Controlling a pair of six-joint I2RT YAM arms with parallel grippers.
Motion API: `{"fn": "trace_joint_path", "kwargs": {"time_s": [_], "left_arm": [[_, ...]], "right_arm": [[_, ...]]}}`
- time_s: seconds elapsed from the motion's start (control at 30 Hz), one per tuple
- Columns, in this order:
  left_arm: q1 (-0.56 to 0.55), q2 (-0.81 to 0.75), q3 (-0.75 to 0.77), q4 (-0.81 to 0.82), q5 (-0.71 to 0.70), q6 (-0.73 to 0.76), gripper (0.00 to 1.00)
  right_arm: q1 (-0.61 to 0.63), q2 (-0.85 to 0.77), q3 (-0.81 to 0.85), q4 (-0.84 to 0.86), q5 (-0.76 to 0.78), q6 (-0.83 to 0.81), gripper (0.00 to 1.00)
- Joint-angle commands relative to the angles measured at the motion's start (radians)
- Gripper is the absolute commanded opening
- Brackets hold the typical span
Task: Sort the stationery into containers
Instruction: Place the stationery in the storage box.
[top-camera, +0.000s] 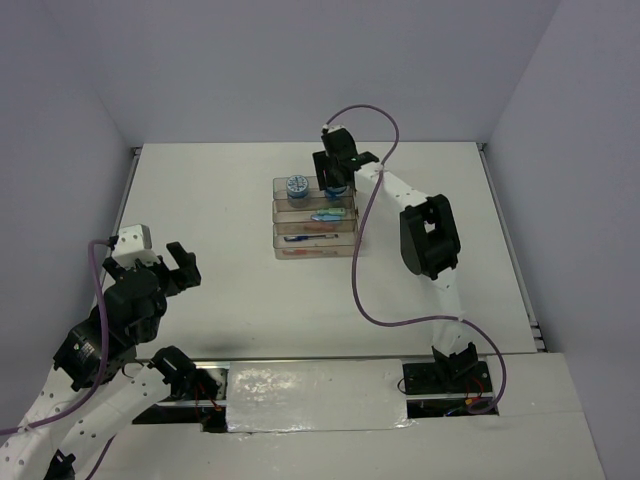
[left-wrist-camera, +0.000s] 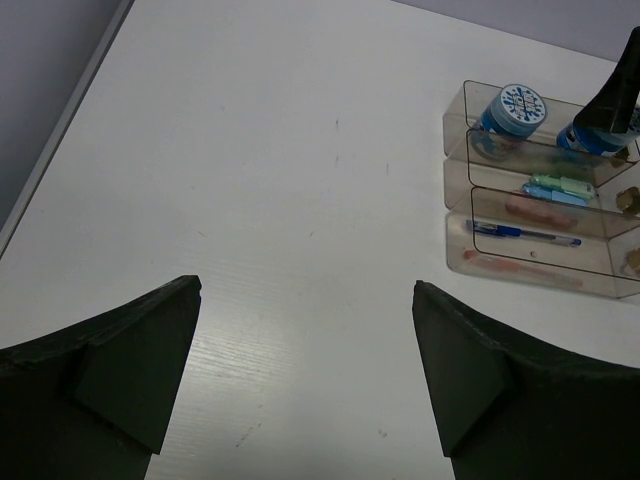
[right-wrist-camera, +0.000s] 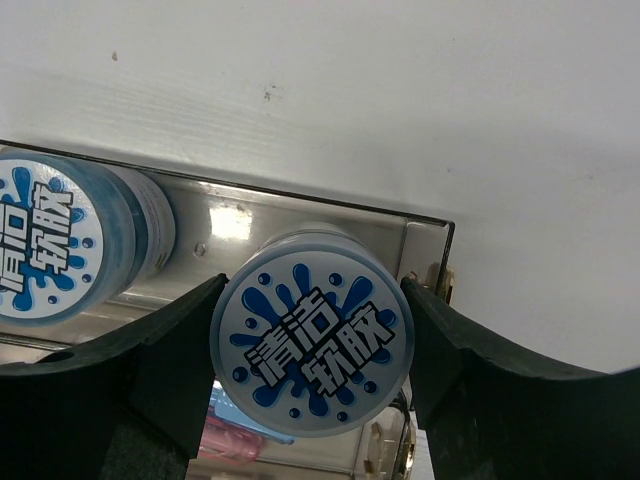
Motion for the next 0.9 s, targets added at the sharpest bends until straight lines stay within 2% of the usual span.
{"fn": "trace_joint_path", "kwargs": {"time_s": [0.0, 0.27, 0.5, 0.6, 0.67, 0.73, 0.8, 0.87], "left_arm": [[0.006, 0.001, 0.002, 0.04, 0.003, 0.019, 0.99], [0.006, -0.001, 0.002, 0.043, 0.004, 0.02, 0.99], [0.006, -0.004, 0.002, 0.043, 0.004, 0.02, 0.99], [0.006, -0.005, 0.0, 0.045, 0.006, 0.022, 0.99], [0.006, -0.004, 0.002, 0.045, 0.007, 0.022, 0.99], [0.006, -0.002, 0.002, 0.043, 0.007, 0.022, 0.99], [0.006, -0.004, 0.002, 0.045, 0.007, 0.023, 0.99], [0.006, -0.005, 0.0, 0.045, 0.009, 0.023, 0.99]], "right_arm": [[-0.007, -0.057, 0.015, 0.048, 0.001, 0.013, 0.18], [0.007, -0.121, -0.089, 0.08, 0.03, 0.065, 0.17], [0.007, -0.1, -0.052, 0.049, 0.033, 0.076, 0.17], [0.007, -0.088, -0.029, 0.048, 0.044, 0.065, 0.25], [0.008, -0.069, 0.004, 0.034, 0.045, 0.058, 0.35], [0.008, -0.055, 0.044, 0.011, 0.045, 0.054, 0.49], [0.007, -0.054, 0.059, 0.008, 0.044, 0.051, 0.53], [0.008, -0.057, 0.081, 0.002, 0.044, 0.048, 0.63]]}}
